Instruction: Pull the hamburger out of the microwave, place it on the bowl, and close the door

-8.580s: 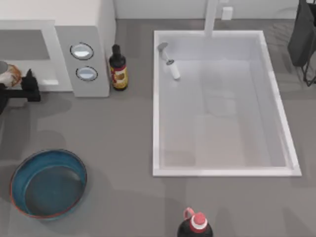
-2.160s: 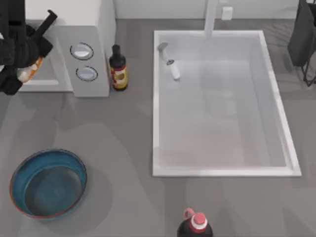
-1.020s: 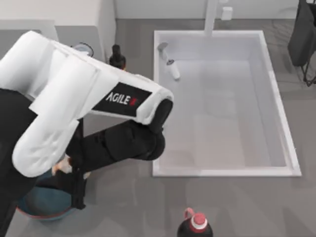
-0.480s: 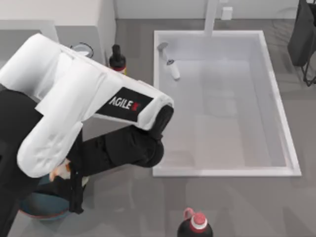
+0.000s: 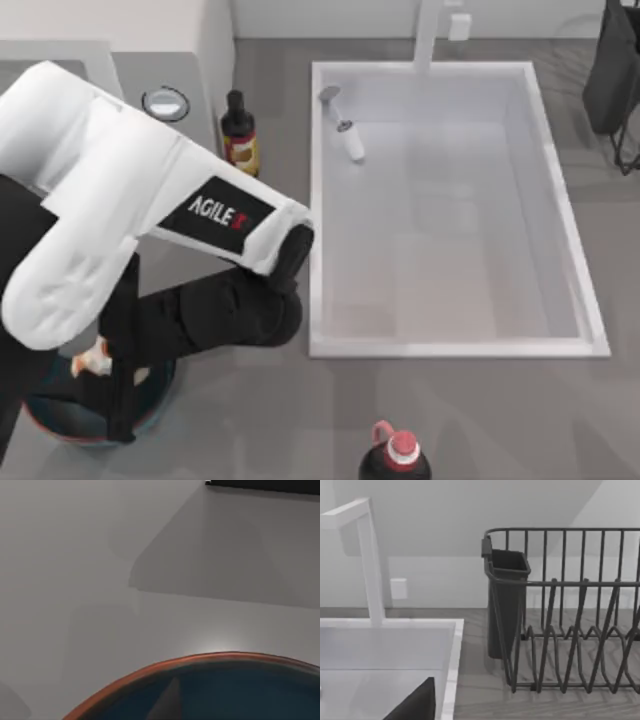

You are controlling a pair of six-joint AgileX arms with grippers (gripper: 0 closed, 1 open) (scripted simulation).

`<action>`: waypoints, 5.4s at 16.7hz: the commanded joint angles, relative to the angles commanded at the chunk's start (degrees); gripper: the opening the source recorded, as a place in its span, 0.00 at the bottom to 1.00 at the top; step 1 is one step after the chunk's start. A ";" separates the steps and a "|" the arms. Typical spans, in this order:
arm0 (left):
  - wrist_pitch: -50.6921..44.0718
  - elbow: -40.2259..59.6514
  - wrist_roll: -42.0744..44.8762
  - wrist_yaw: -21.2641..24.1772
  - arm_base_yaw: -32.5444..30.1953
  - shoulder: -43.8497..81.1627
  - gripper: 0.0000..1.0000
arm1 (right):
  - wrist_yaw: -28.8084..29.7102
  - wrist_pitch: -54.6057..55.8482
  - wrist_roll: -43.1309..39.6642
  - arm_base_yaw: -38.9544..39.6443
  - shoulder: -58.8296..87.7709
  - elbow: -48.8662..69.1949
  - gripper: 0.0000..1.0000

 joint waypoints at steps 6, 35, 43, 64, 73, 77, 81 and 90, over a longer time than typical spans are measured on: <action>0.75 -0.62 0.18 -0.20 0.27 0.16 0.08 | 0.00 0.00 0.00 0.00 0.00 0.00 1.00; 7.80 -3.84 14.04 2.31 3.24 -15.52 1.00 | 0.00 0.00 0.00 0.00 0.00 0.00 1.00; 34.86 -22.55 67.72 14.58 14.97 -57.65 1.00 | 0.00 0.00 0.00 0.00 0.00 0.00 1.00; 88.93 -75.04 157.12 43.00 36.72 -135.32 1.00 | 0.00 0.00 0.00 0.00 0.00 0.00 1.00; 88.93 -75.04 157.12 43.00 36.72 -135.32 0.40 | 0.00 0.00 0.00 0.00 0.00 0.00 1.00; 88.93 -75.04 157.12 43.00 36.72 -135.32 0.10 | 0.00 0.00 0.00 0.00 0.00 0.00 1.00; 88.93 -75.04 157.12 43.00 36.72 -135.32 0.00 | 0.00 0.00 0.00 0.00 0.00 0.00 1.00; 88.76 -74.28 157.12 45.31 39.02 -134.72 0.00 | 0.00 0.00 0.00 0.00 0.00 0.00 1.00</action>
